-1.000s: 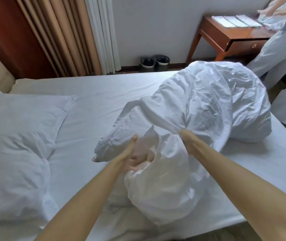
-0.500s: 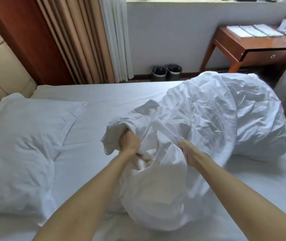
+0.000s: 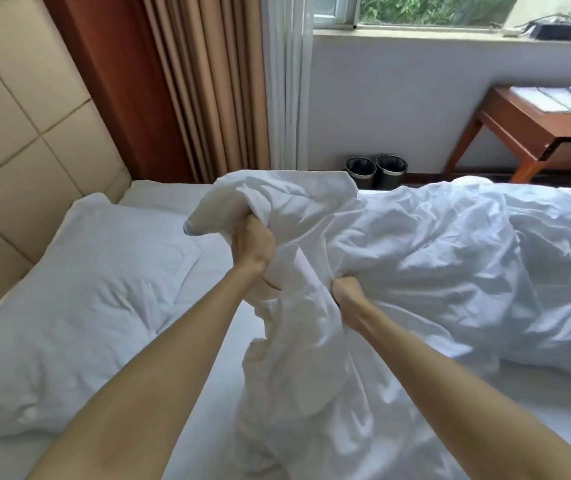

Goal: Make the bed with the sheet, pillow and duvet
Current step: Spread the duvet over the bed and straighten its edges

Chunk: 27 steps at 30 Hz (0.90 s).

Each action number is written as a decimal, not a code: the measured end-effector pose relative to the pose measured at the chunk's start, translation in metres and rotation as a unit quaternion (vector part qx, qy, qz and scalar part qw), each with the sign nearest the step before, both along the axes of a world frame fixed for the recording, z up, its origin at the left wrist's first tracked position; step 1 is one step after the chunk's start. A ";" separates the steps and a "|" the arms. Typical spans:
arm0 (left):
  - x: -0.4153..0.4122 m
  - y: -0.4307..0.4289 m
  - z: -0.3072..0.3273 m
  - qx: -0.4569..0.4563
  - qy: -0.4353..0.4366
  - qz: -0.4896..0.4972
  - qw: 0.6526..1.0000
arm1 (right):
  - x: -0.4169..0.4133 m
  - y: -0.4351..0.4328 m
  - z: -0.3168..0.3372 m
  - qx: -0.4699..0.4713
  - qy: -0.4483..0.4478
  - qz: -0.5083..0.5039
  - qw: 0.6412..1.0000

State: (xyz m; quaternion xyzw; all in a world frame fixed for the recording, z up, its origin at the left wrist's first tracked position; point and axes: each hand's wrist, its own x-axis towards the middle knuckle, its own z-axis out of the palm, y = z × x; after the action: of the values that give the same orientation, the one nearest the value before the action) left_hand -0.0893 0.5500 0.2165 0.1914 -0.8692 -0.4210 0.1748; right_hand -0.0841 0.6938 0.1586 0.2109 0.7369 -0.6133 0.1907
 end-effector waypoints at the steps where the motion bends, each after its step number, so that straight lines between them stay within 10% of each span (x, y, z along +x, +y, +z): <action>1: -0.006 -0.018 0.004 0.004 0.007 0.005 1.000 | -0.006 -0.018 0.005 -0.001 0.004 0.003 1.000; 15: -0.119 -0.321 0.047 0.048 0.001 0.183 0.982 | -0.131 -0.322 0.062 -0.001 0.092 0.097 0.991; 23: -0.233 -0.406 0.048 0.314 0.045 -0.042 0.947 | -0.285 -0.374 0.052 -0.200 0.090 0.154 0.964; 27: -0.231 -0.400 -0.016 0.317 -0.058 -0.017 0.946 | -0.317 -0.369 -0.011 -0.073 0.027 0.168 0.983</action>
State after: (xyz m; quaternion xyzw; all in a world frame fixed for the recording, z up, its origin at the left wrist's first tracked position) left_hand -0.3199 0.1502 0.2002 0.2460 -0.7025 -0.6662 0.0470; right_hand -0.4012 0.3246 0.1474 0.0532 0.7203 -0.6299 0.2857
